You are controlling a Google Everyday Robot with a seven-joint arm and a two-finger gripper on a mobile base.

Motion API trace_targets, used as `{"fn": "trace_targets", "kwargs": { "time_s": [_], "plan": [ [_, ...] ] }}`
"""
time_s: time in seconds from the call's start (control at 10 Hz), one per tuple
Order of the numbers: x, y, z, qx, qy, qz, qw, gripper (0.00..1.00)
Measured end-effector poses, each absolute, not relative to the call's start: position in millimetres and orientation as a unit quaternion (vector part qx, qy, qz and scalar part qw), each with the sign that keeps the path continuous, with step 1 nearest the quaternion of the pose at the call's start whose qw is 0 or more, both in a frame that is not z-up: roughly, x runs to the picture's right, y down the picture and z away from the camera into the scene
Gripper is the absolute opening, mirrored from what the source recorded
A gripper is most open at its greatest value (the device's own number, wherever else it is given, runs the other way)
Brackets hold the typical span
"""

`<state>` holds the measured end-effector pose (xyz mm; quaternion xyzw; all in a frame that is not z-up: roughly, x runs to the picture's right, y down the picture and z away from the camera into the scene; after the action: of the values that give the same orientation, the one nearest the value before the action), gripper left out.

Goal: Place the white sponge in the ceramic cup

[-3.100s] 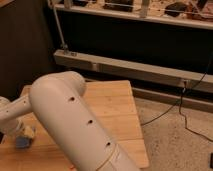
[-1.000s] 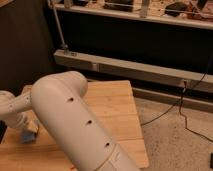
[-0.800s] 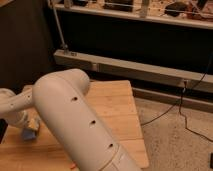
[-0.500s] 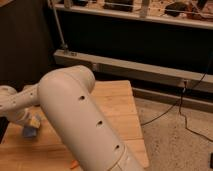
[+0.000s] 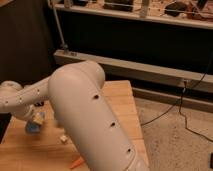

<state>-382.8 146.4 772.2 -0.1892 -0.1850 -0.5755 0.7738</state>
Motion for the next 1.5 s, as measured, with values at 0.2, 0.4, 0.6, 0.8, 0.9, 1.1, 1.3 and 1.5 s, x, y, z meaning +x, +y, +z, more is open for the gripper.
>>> {"fn": "trace_targets", "kwargs": {
  "time_s": [0.2,0.4,0.6,0.8,0.9,1.1,1.3,1.5],
  "plan": [
    [-369.8,137.5,772.3,-0.188,-0.177,-0.561,0.786,0.31],
    [-352.1,128.2,772.6,-0.188,-0.166,-0.543,0.801,0.31],
    [-336.5,123.8,772.2,-0.191,-0.157,-0.53,0.811,0.31],
    [-318.0,119.0,769.7,-0.194,-0.145,-0.516,0.821,0.31],
    [-312.0,117.5,768.1,-0.196,-0.141,-0.513,0.824,0.31],
    [-296.1,115.3,763.0,-0.2,-0.13,-0.504,0.83,0.31],
    [-283.5,118.0,760.3,-0.208,-0.123,-0.496,0.834,0.31],
    [-277.8,122.5,762.2,-0.216,-0.121,-0.487,0.838,0.31]
  ]
}}
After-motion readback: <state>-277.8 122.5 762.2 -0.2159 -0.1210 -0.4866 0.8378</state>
